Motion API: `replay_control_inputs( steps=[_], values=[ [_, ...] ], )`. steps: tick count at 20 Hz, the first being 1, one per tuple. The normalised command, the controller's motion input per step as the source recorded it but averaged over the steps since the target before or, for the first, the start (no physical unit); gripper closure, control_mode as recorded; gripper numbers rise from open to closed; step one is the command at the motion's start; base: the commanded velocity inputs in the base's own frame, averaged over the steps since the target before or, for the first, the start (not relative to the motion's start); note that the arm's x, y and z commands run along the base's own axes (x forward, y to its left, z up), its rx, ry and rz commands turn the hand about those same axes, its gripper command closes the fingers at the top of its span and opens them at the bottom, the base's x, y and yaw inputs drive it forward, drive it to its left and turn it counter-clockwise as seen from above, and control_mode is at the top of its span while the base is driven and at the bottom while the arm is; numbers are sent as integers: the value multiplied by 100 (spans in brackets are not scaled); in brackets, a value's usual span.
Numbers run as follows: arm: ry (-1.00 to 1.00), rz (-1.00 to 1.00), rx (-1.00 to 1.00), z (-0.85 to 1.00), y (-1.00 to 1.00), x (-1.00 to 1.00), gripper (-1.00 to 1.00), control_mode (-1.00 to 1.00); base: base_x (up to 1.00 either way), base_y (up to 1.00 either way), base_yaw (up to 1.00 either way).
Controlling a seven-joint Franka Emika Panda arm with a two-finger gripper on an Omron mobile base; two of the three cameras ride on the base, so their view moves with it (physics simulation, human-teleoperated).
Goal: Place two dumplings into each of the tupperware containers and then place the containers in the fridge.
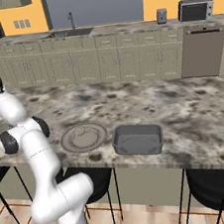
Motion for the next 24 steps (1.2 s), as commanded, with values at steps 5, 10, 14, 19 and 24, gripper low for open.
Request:
replay_control_inputs(
  steps=[5, 10, 14, 19, 24],
  values=[
    [-1, -9, 0, -33, -100, -23, 100, -100, 0, 0, 0],
    [-6, -12, 1, -58, -100, -34, 100, -100, 0, 0, 0],
    [-7, -12, 4, -40, -100, -30, 100, -100, 0, 0, 0],
    [0, -13, 4, -20, -100, -15, 100, -100, 0, 0, 0],
    [-3, -13, 9, -3, -100, -2, 100, -100, 0, 0, 0]
  ],
)
